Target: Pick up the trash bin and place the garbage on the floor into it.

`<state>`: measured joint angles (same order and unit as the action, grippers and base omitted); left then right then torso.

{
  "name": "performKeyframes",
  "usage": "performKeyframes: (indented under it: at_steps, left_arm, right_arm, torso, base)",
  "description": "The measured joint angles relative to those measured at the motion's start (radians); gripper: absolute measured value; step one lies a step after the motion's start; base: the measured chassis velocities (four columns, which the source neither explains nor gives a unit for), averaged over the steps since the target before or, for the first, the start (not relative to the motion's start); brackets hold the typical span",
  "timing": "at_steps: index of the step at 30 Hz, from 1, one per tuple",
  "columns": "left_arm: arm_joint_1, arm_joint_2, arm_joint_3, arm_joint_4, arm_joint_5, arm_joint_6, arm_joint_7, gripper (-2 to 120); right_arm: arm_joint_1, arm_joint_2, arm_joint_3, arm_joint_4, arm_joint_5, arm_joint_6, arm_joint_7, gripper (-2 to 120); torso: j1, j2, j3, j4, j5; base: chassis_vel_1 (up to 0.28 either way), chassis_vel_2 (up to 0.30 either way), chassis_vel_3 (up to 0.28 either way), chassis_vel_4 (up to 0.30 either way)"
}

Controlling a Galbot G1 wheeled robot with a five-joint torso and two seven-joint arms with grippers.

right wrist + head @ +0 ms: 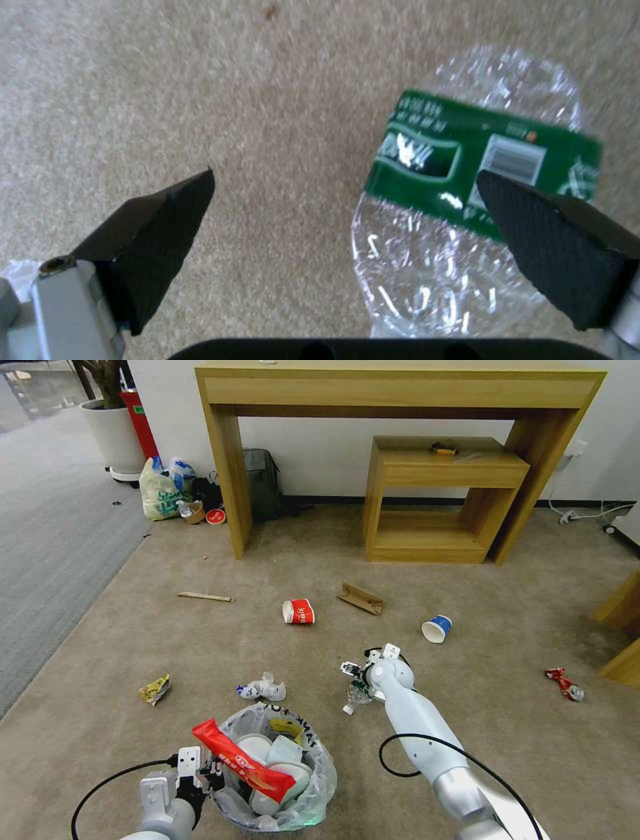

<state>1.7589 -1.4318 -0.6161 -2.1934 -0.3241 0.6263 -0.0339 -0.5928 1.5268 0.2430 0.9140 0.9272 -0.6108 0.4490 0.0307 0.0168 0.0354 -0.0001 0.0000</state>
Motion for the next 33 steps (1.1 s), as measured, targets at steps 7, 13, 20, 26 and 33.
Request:
performKeyframes:
  at_steps: [7,13,20,26,33]
  left_arm:
    - [0.0,-0.002,0.001,0.003,0.003,-0.001,0.0,0]
    - [0.0,-0.008,0.003,0.005,0.009,-0.003,0.0,0]
    - [0.001,-0.007,0.002,0.005,0.011,-0.005,0.0,0]
    - [-0.008,-0.006,0.004,0.009,0.01,-0.003,-0.001,0]
    - [-0.014,-0.001,0.002,0.013,0.004,-0.003,0.0,0]
  right_arm:
    - [0.023,0.023,0.005,-0.054,0.021,-0.001,0.033,100]
    - [0.039,0.04,0.013,-0.11,0.021,0.002,0.033,100]
    - [0.046,0.044,0.017,-0.145,0.011,0.017,0.029,87]
    - [0.032,0.039,0.014,-0.132,-0.004,0.024,0.023,68]
    - [0.016,0.03,0.013,-0.113,-0.01,0.03,0.021,44]
  torso:
    - [0.0,0.0,0.0,0.0,0.0]
    - [0.0,0.0,0.0,-0.0001,-0.0001]
    - [0.0,0.0,0.0,-0.0001,-0.0001]
    - [0.0,0.0,0.0,-0.0002,-0.0001]
    - [0.0,0.0,0.0,-0.0001,0.0]
  base:
    - [0.0,0.0,0.0,0.0]
    - [0.0,0.0,0.0,0.0]
    - [0.0,0.0,0.0,0.0]
    - [0.0,0.0,0.0,0.0]
    - [0.0,0.0,0.0,0.0]
